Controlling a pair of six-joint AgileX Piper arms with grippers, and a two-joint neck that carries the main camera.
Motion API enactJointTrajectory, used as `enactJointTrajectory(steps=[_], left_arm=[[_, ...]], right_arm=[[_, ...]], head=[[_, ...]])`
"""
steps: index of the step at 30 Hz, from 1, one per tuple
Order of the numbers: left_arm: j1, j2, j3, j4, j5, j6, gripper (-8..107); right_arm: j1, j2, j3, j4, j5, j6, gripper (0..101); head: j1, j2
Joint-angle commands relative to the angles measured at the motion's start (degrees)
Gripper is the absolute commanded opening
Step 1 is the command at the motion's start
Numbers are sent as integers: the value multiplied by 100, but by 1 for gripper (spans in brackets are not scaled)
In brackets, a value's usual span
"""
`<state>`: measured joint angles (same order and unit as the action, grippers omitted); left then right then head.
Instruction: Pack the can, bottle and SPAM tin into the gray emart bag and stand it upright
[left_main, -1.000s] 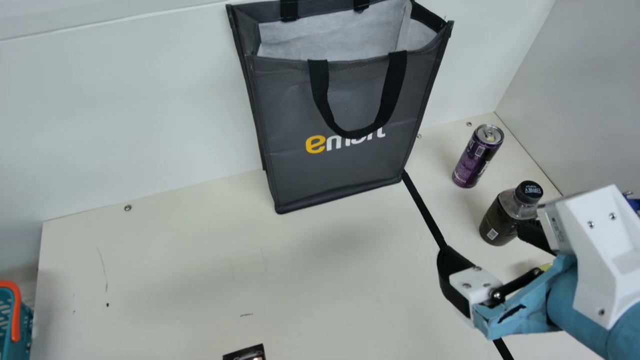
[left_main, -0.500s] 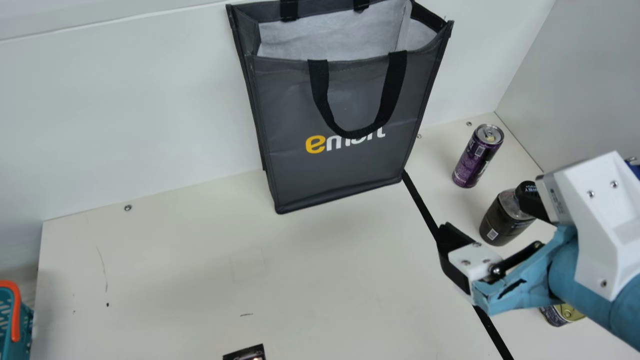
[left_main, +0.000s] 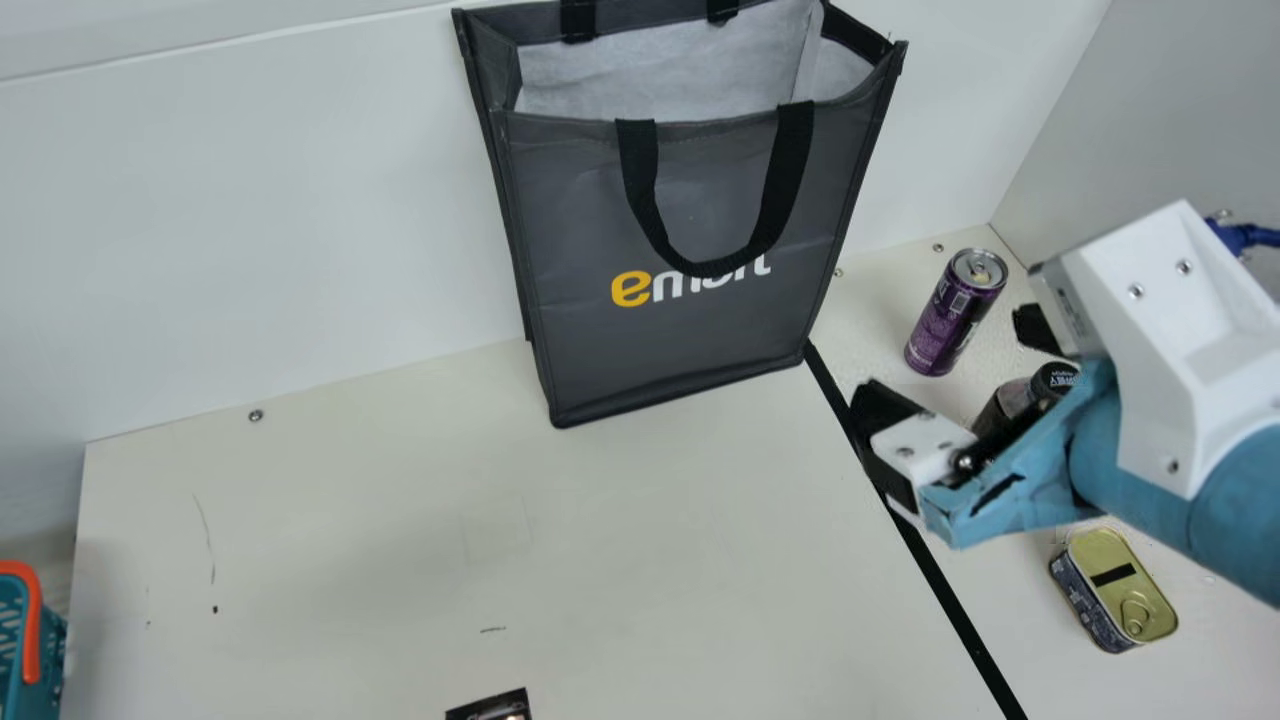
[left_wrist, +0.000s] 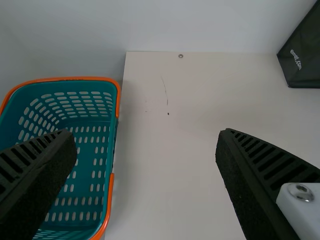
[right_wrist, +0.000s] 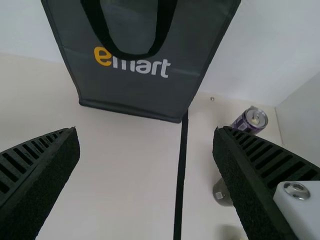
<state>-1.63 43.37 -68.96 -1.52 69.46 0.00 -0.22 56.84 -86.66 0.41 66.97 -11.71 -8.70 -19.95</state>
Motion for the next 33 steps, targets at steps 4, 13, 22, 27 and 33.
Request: enactJointTrajectory(steps=[4, 13, 22, 27, 33], left_arm=[[0, 0, 0, 0, 0, 0, 90], [0, 0, 0, 0, 0, 0, 90], [0, 0, 0, 0, 0, 0, 90], [0, 0, 0, 0, 0, 0, 90], [0, 0, 0, 0, 0, 0, 90]], right_arm=[[-76, 246, -232, 131, -64, -316, 95], [-111, 644, -605, 263, -221, -855, 95], [-105, 1019, -972, 311, -441, -1338, 95], [-108, 1229, -1224, 342, -528, -1583, 95], [-101, 1471, -1550, 330, -660, -1915, 95]], head=[[-130, -5], [-130, -5], [-130, -5], [-130, -5], [-130, -5]])
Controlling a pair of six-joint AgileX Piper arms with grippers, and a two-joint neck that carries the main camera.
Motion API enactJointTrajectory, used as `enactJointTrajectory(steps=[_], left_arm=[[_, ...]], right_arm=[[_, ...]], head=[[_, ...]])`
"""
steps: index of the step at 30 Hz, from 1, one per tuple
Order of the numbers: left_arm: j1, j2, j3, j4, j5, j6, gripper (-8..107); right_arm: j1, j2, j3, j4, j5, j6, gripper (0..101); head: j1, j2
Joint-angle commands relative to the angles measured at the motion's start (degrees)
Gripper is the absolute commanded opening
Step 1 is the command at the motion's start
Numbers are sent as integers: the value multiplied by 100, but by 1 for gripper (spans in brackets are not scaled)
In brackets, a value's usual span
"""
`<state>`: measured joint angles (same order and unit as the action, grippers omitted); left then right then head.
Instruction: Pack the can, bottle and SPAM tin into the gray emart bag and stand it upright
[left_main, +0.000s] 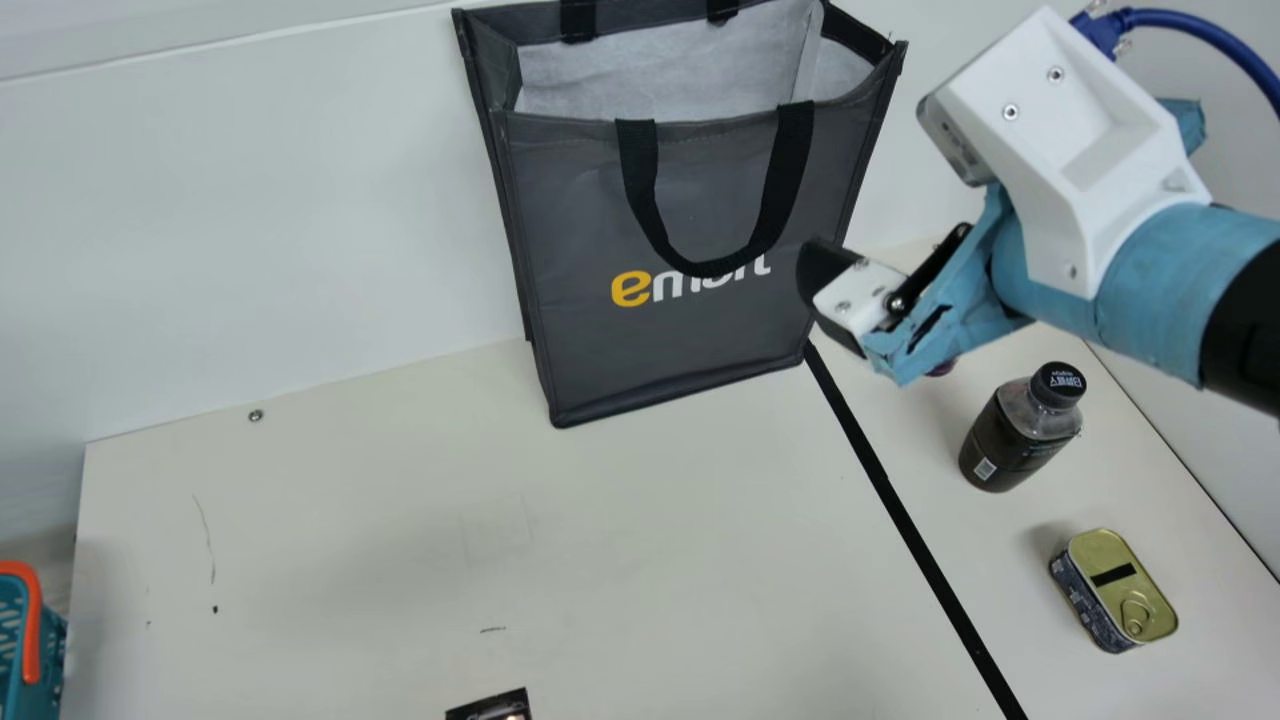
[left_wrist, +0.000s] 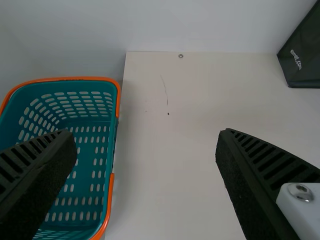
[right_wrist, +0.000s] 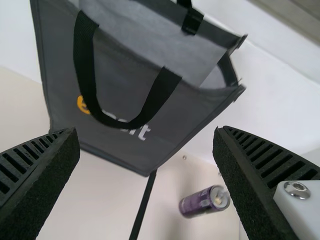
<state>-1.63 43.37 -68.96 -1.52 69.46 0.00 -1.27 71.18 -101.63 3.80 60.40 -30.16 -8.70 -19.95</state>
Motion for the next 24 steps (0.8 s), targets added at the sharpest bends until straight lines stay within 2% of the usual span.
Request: enactJointTrajectory(steps=[1, 15, 24], left_arm=[[0, 0, 0, 0, 0, 0, 90], [0, 0, 0, 0, 0, 0, 90], [0, 0, 0, 0, 0, 0, 90]], right_arm=[[11, 76, -107, -12, -15, -124, 95], [134, 723, -929, 140, -34, -950, 95], [208, 1180, -1413, 449, 75, -1612, 95]], head=[[-130, -5], [-130, -5], [-130, -5]])
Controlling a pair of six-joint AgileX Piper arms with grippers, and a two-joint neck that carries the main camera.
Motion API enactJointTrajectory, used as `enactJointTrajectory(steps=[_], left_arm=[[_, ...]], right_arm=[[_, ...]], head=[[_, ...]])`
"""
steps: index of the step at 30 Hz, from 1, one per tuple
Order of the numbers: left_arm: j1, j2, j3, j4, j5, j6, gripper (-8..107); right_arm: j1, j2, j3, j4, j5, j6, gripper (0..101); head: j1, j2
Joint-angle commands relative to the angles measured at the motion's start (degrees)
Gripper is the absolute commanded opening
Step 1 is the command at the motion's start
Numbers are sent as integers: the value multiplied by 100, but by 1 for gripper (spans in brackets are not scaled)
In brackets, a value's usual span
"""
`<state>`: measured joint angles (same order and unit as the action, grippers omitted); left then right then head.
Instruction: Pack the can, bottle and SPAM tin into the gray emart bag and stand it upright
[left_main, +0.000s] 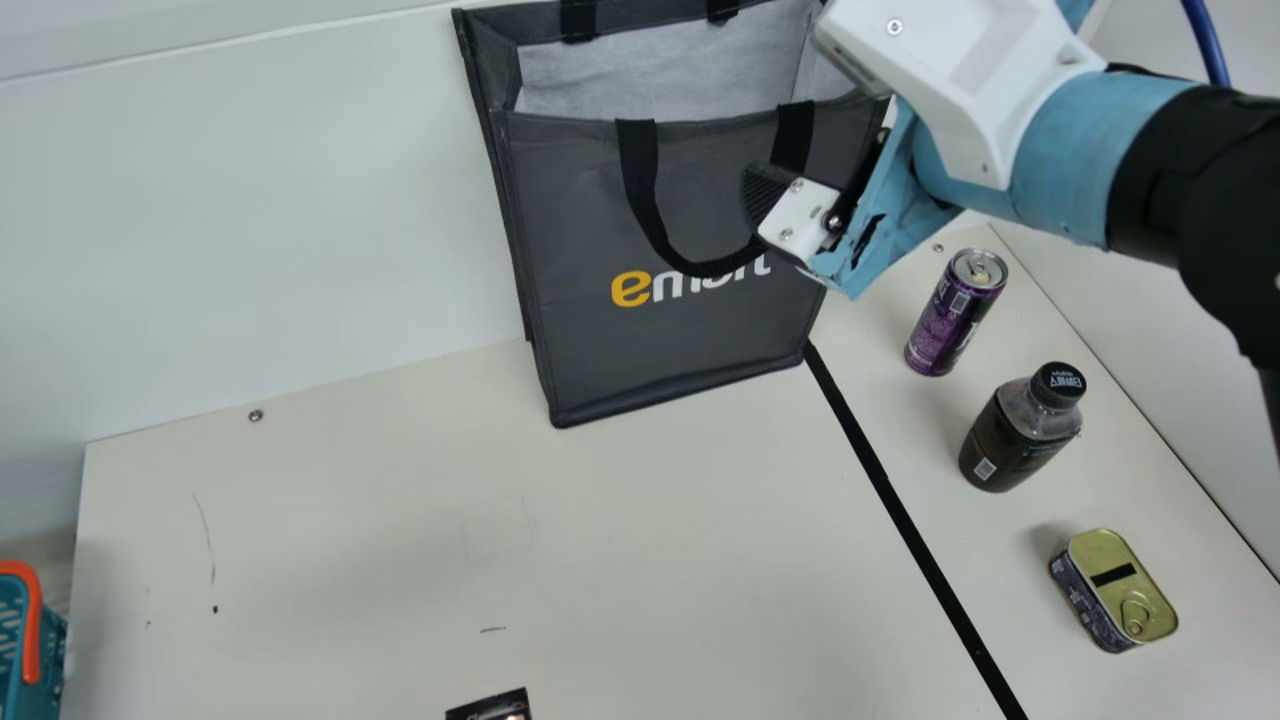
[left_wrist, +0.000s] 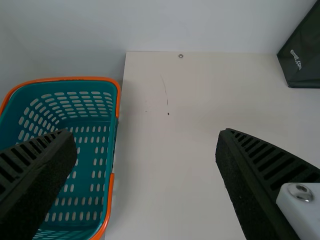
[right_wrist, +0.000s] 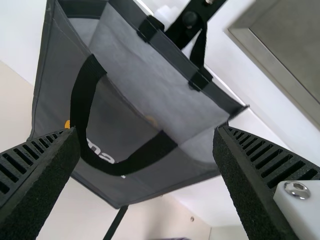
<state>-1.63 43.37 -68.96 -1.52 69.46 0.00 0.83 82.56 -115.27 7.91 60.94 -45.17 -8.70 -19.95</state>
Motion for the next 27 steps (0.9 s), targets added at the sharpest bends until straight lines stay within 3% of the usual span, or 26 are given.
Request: enactJointTrajectory(steps=[1, 27], left_arm=[[0, 0, 0, 0, 0, 0, 90], [0, 0, 0, 0, 0, 0, 90]], right_arm=[[-6, 98, -101, 76, 27, -194, 95], [-234, 1593, -1433, 718, 445, -1645, 95]], head=[[-130, -5], [-130, -5]])
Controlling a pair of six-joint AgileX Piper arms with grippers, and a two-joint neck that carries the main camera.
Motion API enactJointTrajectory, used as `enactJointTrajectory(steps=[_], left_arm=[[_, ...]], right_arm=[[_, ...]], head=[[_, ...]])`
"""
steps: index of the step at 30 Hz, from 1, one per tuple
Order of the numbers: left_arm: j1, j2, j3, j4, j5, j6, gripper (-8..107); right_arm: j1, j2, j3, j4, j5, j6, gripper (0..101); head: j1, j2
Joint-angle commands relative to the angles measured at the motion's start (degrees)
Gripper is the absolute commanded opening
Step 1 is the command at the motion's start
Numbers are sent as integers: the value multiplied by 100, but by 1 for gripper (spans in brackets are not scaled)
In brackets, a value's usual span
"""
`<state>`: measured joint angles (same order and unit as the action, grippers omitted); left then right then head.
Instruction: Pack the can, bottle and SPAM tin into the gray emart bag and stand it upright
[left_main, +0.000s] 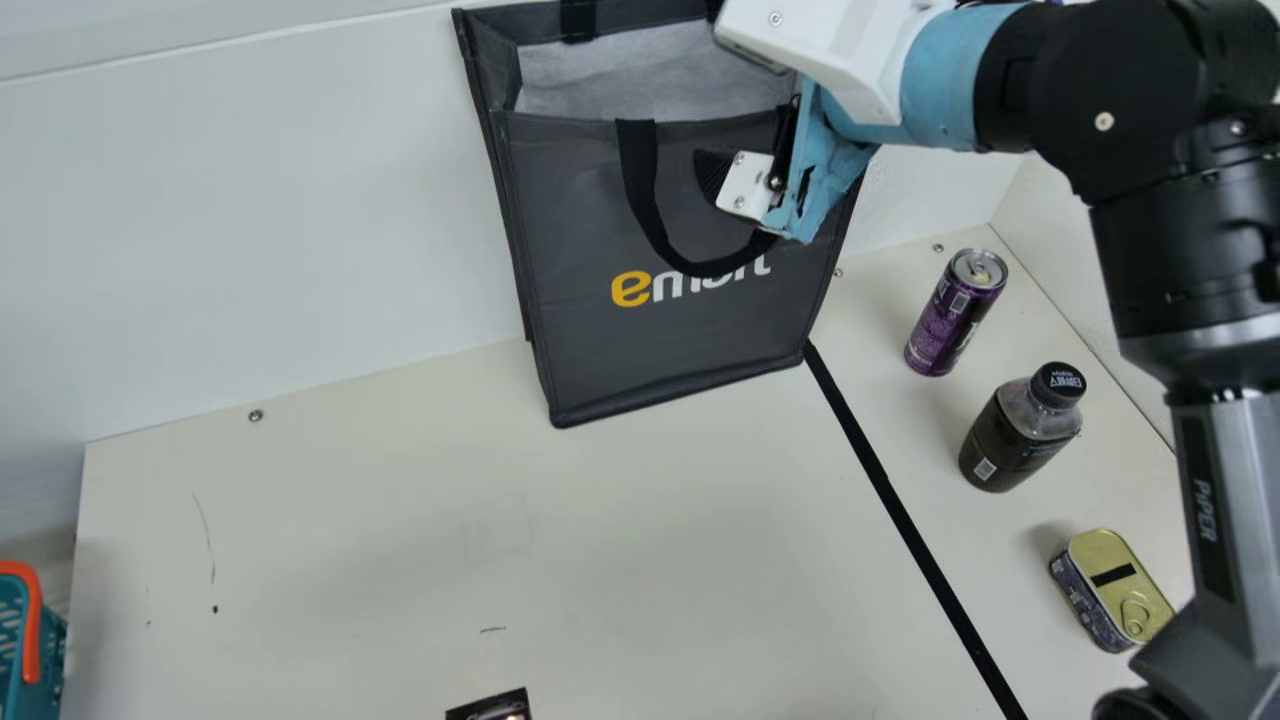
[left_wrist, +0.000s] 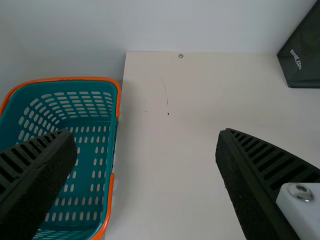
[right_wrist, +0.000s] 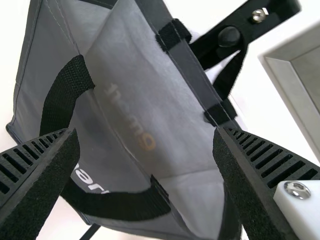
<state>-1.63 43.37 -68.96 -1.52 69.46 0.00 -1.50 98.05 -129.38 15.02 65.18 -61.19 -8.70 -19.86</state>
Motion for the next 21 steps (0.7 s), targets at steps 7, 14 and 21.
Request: enactJointTrajectory(steps=[7, 14, 21], left_arm=[[0, 0, 0, 0, 0, 0, 90], [0, 0, 0, 0, 0, 0, 90], [0, 0, 0, 0, 0, 0, 90]], right_arm=[[10, 366, -231, 78, 129, -229, 95], [26, 658, -401, 113, 234, -353, 95], [56, 927, -541, 119, 381, -470, 95]], head=[[-130, -14], [-130, -14], [-130, -14]])
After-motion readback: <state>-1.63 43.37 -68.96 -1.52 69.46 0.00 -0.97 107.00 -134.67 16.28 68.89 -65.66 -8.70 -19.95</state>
